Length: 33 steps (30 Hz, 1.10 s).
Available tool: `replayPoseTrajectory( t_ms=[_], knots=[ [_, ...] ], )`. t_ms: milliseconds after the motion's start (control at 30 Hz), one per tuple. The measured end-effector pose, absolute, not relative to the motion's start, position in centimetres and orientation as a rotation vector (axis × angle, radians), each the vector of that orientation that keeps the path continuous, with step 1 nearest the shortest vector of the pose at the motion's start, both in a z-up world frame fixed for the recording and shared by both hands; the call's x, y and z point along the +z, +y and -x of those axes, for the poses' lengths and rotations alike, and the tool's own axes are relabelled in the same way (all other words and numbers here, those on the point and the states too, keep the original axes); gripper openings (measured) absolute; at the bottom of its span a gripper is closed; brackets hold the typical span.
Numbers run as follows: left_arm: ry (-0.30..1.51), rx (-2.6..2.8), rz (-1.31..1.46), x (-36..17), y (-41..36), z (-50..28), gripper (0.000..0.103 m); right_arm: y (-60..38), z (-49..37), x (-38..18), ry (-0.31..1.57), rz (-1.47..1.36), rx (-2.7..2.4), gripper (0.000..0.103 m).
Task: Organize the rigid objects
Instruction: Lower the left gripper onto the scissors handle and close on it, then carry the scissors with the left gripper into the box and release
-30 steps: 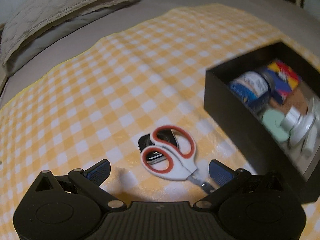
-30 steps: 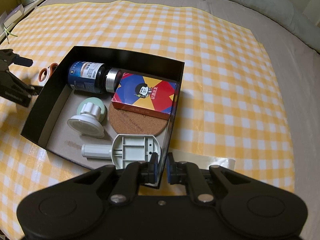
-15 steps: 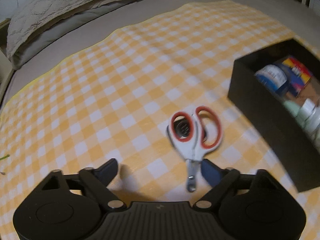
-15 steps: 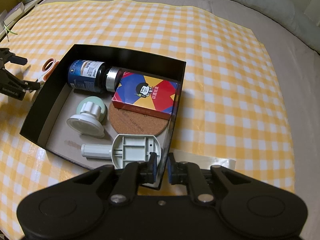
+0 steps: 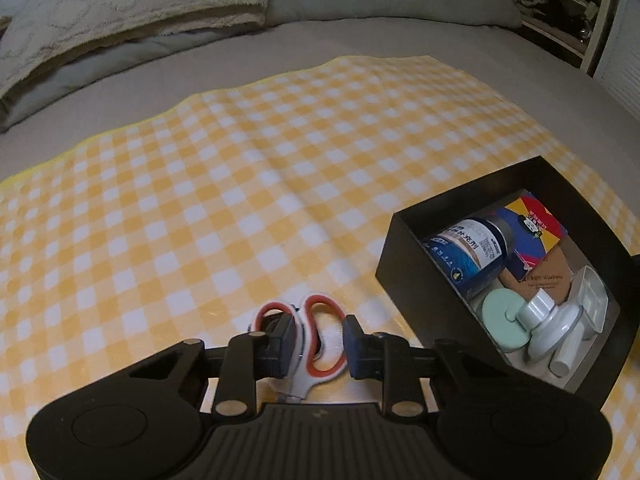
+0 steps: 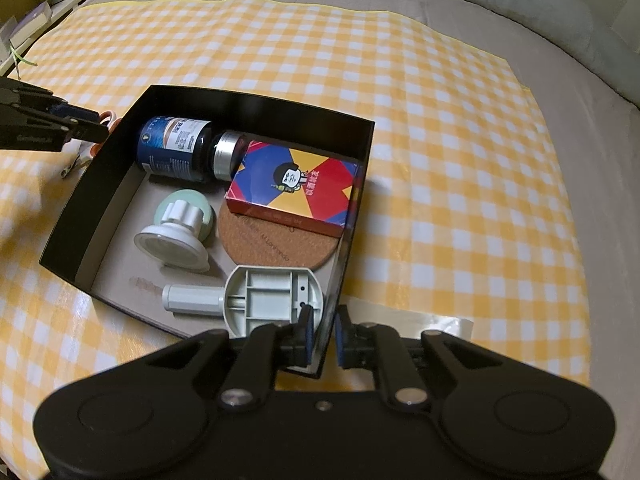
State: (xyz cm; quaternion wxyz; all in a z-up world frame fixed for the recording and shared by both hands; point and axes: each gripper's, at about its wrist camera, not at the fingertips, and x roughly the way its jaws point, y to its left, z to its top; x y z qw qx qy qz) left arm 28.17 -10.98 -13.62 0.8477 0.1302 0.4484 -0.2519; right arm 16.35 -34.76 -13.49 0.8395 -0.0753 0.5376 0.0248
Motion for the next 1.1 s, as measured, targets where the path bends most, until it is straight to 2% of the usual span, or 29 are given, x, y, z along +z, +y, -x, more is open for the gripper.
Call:
replayPoseTrajectory(
  t_ms=[200, 300, 667, 800, 833, 1100],
  knots=[
    [0.991, -0.511, -0.309, -15.1, -11.8, -28.6, 0.027, -34.7, -16.4, -13.5, 1.138, 0.157, 0.055, 0.012],
    [0.997, -0.510, -0.348, -15.3, -11.7, -28.2, 0.024, -34.7, -16.4, -13.6, 1.140, 0.158, 0.057, 0.011],
    [1.159, -0.577, -0.352, -15.2, -9.3, -25.7, 0.024, -34.8, -16.6, -13.8, 1.147, 0.166, 0.053, 0.012],
    [1.152, -0.547, -0.349, -15.3, -9.6, -25.5, 0.023, -34.7, -16.8, -13.9, 1.150, 0.175, 0.049, 0.012],
    [1.149, -0.534, -0.342, -15.3, -9.8, -25.6, 0.017, -34.8, -16.8, -13.8, 1.150, 0.174, 0.050, 0.012],
    [1.107, -0.518, -0.263, -14.4, -9.9, -25.5, 0.017, -34.7, -16.7, -13.9, 1.153, 0.175, 0.053, 0.012]
  ],
)
